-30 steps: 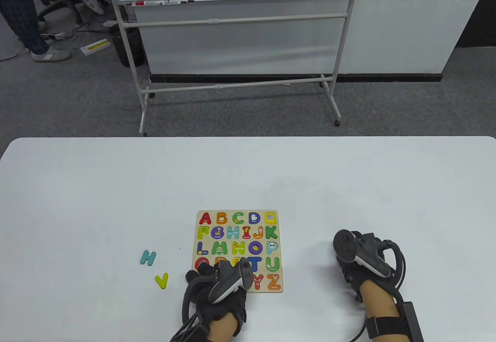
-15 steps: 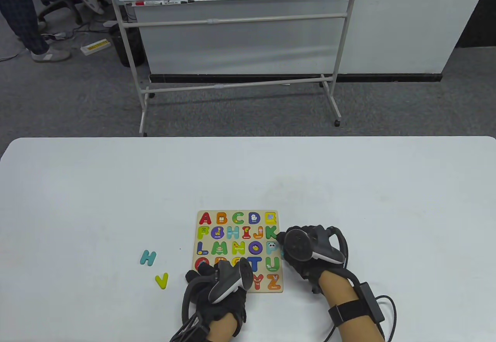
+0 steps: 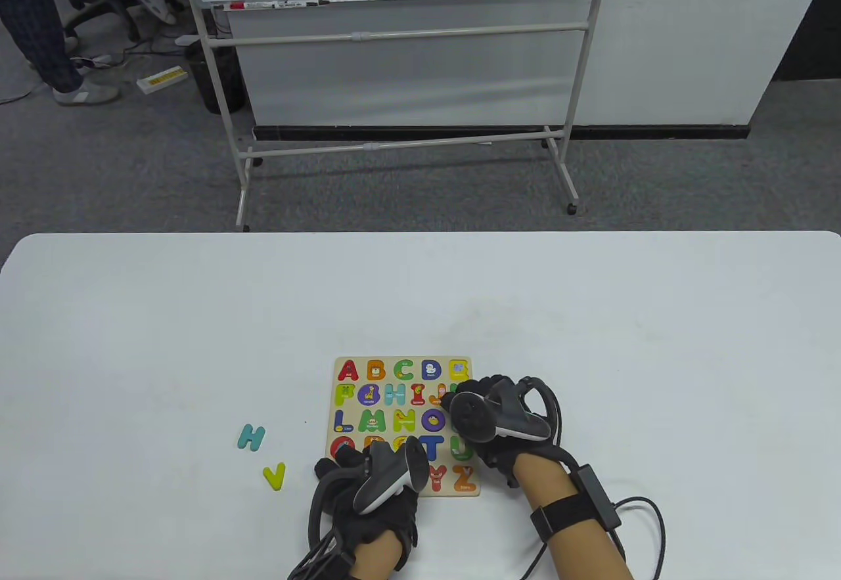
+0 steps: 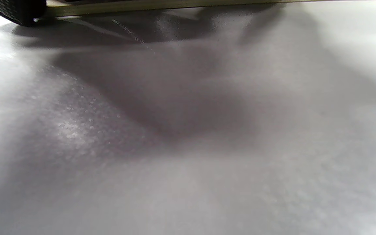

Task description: Hold alphabet puzzle board and insert letter blocks into matching slots

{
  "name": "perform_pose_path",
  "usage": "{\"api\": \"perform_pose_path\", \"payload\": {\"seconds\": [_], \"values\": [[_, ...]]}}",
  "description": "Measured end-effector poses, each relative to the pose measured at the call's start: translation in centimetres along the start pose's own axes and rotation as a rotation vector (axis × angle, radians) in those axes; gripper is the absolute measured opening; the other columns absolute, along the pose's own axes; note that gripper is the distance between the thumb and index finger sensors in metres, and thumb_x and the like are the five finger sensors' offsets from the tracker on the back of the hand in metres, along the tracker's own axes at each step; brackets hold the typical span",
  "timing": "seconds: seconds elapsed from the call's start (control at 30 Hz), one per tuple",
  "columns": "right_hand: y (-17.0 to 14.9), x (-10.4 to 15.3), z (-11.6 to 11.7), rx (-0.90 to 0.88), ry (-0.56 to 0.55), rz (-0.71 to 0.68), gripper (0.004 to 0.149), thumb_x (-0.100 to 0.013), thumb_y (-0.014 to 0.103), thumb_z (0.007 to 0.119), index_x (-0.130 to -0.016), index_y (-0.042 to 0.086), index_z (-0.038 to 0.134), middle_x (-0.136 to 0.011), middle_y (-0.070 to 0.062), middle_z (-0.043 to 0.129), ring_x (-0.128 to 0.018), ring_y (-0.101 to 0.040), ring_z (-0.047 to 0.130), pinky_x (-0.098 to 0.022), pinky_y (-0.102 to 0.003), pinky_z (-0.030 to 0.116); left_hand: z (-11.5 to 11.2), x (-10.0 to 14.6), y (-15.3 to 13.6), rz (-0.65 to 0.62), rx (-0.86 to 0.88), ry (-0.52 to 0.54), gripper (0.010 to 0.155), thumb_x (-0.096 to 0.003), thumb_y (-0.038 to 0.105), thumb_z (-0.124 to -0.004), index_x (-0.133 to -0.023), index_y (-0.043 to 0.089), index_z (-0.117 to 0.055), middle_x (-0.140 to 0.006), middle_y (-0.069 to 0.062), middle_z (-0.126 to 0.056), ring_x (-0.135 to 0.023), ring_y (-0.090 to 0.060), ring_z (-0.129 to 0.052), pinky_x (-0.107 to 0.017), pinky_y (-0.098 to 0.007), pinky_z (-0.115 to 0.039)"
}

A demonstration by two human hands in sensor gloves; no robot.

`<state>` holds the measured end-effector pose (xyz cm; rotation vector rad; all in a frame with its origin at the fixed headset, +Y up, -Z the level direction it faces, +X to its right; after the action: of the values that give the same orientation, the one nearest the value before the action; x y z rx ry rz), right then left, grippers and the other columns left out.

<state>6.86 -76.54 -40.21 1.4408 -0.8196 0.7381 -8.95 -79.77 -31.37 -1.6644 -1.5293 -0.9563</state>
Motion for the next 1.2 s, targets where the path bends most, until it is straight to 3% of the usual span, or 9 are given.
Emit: {"api": "perform_pose_path", "payload": {"seconds": [0.83,0.97,1.2], "values": [[-0.1,0.4,0.1,-0.017,-0.095,0.008,0.038,-0.037,0.026,0.1,-0.075,0.027,0.096,-0.081,-0.001,0.099,-0.062,-0.022,0.107,-0.062,-0.052,0.074,0.0,0.0,0.0,0.002,-0.001,-0.001,0.084,-0.0495,0.056,-0.043,-0.104,-0.003,-0.019,-0.101,-0.045,-0.021,-0.088,-0.079,-0.036,-0.056,-0.074,-0.061],[-0.1,0.4,0.0,-0.021,-0.087,0.011,0.039,-0.037,0.026,0.098,-0.076,0.028,0.096,-0.083,0.001,0.099,-0.065,-0.022,0.107,-0.063,-0.052,0.074,0.0,0.0,0.0,0.002,-0.001,-0.002,0.084,-0.0495,0.056,-0.043,-0.104,-0.002,-0.018,-0.101,-0.045,-0.02,-0.088,-0.079,-0.036,-0.056,-0.074,-0.061],[-0.1,1.2,-0.6,-0.016,-0.07,0.025,0.047,-0.039,0.029,0.094,-0.086,0.026,0.091,-0.094,-0.006,0.089,-0.075,-0.026,0.098,-0.063,-0.054,0.072,0.0,0.0,0.0,0.0,-0.002,-0.002,0.084,-0.0495,0.056,-0.043,-0.104,-0.002,-0.019,-0.101,-0.045,-0.021,-0.088,-0.079,-0.036,-0.056,-0.074,-0.061]]}}
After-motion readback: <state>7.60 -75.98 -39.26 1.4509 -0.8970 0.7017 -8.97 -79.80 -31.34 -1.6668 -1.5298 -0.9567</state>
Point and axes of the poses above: the tracker on the back of each hand, its own y axis roughly to the thumb side, its own x axis roughly from the fingertips to the wrist, z = x × y, the point moved 1 cm from there along -x, roughly from the wrist to the fingertips
